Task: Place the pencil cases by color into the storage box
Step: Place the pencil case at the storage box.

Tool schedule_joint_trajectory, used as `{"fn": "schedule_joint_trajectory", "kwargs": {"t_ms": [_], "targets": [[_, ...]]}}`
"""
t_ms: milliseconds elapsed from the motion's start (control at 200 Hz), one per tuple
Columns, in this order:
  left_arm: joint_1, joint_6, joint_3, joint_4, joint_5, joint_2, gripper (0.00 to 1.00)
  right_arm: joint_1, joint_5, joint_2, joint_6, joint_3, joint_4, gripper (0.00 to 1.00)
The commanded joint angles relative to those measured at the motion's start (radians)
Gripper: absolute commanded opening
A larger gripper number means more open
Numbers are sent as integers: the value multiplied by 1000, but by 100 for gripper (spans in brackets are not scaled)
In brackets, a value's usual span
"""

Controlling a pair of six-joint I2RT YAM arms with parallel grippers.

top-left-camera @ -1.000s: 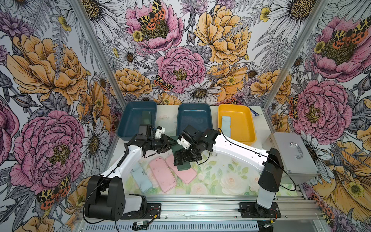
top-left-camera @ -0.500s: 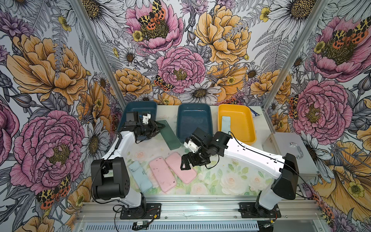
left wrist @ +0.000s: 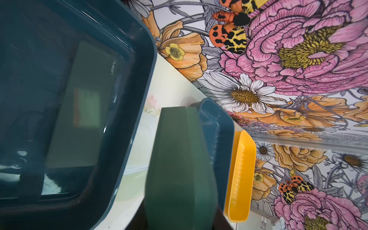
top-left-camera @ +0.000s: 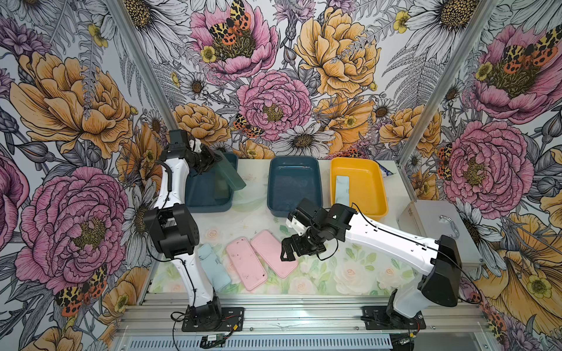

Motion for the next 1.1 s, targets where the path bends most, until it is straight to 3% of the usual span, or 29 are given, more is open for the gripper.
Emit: {"fn": "schedule_joint_trajectory", "kwargs": {"t_ms": [0, 155, 520, 750, 1096], "targets": [[28, 102, 141, -182, -181, 31, 15, -5, 32, -39, 17, -26, 17, 99], [26, 188, 273, -275, -377, 95, 16, -5, 42, -46, 23, -41, 17, 99], [-14, 290, 462, -320, -579, 308, 17, -4, 104, -39, 40, -56, 18, 99], [-7, 288, 582, -324, -623, 425, 17, -10, 93, 96, -61, 32, 19, 99], [31, 291, 662, -311, -521, 549, 23, -46, -9, 304, -98, 224, 17, 99]]}}
